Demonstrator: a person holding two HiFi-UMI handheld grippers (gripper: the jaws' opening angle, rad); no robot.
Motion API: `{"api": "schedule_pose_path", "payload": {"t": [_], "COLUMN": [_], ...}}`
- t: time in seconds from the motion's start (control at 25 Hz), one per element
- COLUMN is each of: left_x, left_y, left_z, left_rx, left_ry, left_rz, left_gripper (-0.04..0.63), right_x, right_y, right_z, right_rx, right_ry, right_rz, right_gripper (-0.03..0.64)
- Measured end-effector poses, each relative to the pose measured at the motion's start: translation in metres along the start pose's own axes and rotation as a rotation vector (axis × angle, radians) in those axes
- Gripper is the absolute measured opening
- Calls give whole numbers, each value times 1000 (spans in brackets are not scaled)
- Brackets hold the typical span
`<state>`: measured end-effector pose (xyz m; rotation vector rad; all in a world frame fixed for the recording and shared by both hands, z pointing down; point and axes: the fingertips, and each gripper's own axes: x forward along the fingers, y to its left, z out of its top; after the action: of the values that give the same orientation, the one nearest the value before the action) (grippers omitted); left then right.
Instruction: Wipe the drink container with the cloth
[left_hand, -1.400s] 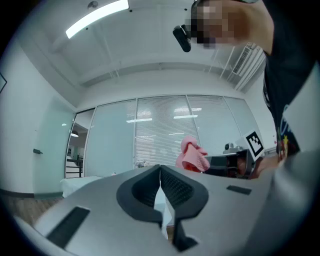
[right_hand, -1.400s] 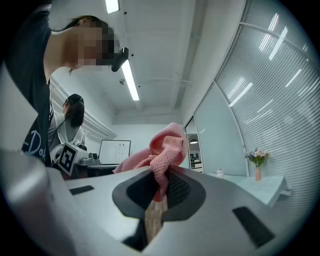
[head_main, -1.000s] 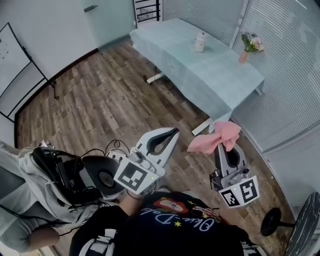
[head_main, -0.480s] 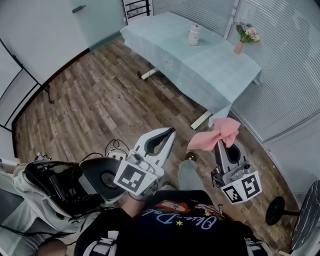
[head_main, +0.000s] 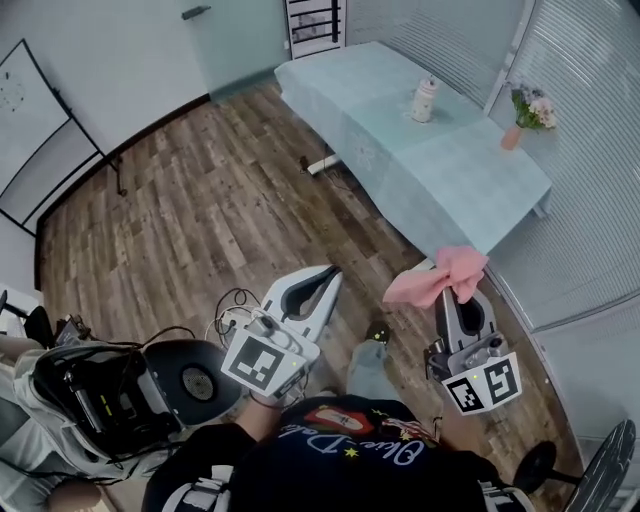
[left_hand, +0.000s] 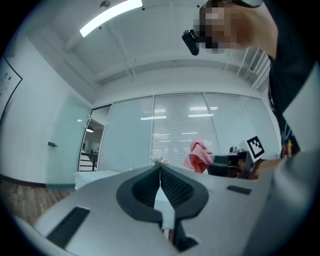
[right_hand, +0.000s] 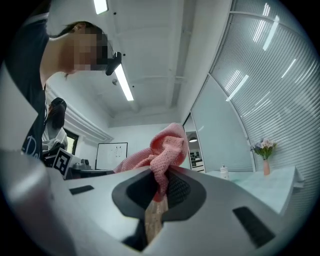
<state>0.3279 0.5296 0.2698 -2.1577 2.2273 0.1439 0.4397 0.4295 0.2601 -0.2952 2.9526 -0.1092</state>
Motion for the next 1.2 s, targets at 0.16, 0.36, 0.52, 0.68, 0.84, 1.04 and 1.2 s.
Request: {"api": "schedule_pose_path", "payload": {"t": [0.16,0.36,0.52,0.68,0.84,1.04,1.2], "left_x": [8,64,96,128,156,194,224], "left_y": [10,35,54,72,82,103,117], "left_z": [4,-17,-39,-53,-48,-52,-45], "left_rx": [-7,7,29,47,61,69,76], "left_ry": [16,42,69,73,70,84,90], "left_rz": [24,54,79,101,115,161,184], "left_gripper": [5,5,5,5,5,5,5], "right_x": [14,50,75,98,117,146,172], "right_y": [-15,-74,-109,-141,-171,-217,-245], "right_z": [0,-22,-46,-63,-58,-66,-61], "right_rx": [21,46,64,83,87,106,114], "right_ry": [15,19,17,11,7,15,11], "right_rz": [-5,2,20,43,47,62,84], "right_gripper": [17,17,17,17,17,17,17]}}
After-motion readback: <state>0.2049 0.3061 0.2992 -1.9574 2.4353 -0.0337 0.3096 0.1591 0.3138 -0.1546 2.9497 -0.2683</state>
